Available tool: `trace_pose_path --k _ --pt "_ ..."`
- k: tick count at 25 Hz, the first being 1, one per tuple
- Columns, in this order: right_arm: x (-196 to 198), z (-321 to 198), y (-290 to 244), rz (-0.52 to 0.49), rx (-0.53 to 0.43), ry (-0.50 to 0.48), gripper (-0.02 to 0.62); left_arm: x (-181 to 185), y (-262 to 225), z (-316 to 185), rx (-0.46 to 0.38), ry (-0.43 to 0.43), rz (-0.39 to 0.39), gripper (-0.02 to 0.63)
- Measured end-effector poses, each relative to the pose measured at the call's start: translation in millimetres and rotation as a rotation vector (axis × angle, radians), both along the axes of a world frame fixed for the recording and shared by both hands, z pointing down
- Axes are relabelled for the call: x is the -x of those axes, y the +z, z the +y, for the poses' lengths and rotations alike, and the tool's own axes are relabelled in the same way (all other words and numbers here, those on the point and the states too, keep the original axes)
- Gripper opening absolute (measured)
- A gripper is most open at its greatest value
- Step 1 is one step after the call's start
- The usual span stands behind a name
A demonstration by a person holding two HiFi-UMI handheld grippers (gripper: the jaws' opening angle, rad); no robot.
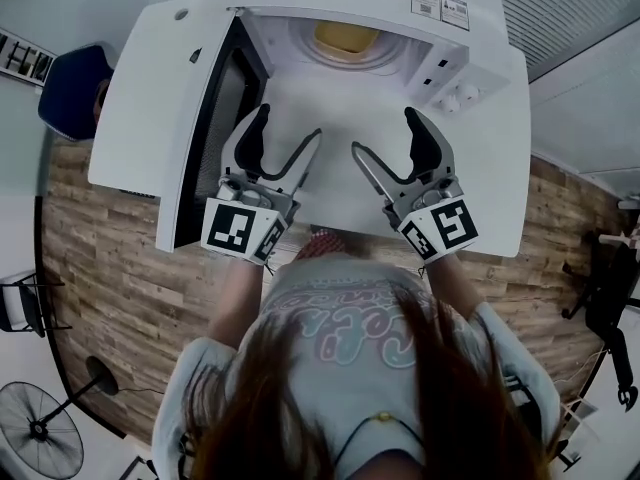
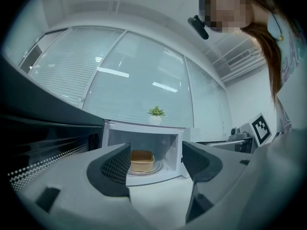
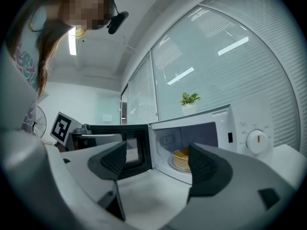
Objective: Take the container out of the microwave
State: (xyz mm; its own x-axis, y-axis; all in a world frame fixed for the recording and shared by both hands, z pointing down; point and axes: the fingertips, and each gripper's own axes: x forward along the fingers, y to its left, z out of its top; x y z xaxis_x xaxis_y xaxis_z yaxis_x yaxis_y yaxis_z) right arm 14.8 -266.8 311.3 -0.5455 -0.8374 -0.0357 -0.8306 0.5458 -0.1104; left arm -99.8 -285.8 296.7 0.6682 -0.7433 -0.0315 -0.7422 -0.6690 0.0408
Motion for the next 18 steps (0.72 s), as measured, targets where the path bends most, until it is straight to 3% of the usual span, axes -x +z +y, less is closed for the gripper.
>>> trace_pose_path --k 18 --pt "-11 -50 4 0.022 -0.003 0.086 0.390 -36 18 -60 0.012 0.086 0.011 0.308"
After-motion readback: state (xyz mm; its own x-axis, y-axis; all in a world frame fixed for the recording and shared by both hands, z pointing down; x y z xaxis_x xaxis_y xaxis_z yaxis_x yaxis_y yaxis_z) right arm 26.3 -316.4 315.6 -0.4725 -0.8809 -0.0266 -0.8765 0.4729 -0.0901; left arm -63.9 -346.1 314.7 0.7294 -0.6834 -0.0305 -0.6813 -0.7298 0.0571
